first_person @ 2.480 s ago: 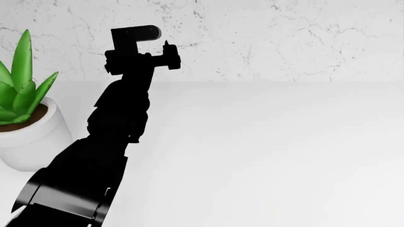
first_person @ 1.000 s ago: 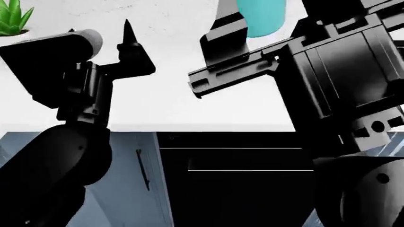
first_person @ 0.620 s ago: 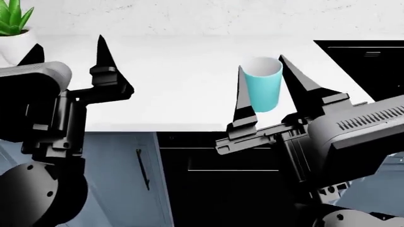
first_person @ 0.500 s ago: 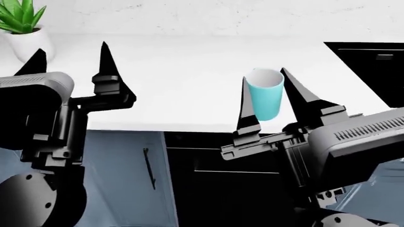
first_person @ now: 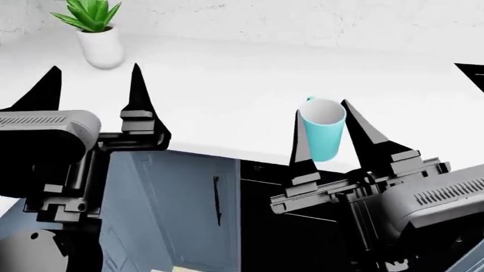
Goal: Pick the mug from the cabinet, place it under the coffee machine dispenser, and press the start button.
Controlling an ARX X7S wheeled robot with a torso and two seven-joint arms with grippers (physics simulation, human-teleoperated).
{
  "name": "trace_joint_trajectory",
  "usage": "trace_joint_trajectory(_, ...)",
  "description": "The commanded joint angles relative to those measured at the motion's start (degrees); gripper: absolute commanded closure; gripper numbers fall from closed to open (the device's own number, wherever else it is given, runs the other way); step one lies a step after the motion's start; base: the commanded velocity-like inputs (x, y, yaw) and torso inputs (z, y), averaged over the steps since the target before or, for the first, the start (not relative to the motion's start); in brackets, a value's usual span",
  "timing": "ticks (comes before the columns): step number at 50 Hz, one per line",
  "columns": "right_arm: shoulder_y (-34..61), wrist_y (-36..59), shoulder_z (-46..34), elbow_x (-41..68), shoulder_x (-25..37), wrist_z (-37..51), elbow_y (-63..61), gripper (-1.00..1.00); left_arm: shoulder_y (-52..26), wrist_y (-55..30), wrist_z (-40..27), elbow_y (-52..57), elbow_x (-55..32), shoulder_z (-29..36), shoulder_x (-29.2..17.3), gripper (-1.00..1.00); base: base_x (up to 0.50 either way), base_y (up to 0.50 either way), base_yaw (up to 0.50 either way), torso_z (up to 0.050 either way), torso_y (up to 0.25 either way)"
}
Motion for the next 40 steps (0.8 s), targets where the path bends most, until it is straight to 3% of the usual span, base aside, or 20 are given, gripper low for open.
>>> trace_joint_trajectory(1,-0.17,0.72,-0.49,-3.08,0.36,0.52,-3.59,1.0,-0.06,-0.79,-0.61,1.18,-0.07,0.41,-0.4,-1.0,0.05,0.01,0.5,0.0,0.0)
trace_joint_trajectory(40,0.48,0.49,-2.34,-4.76,-0.34,-0.32,-4.58,1.0,0.42,0.73,-0.71,5.9,0.4,0.64,-1.3,-1.0,0.05,0.02,0.5,0.0,0.0)
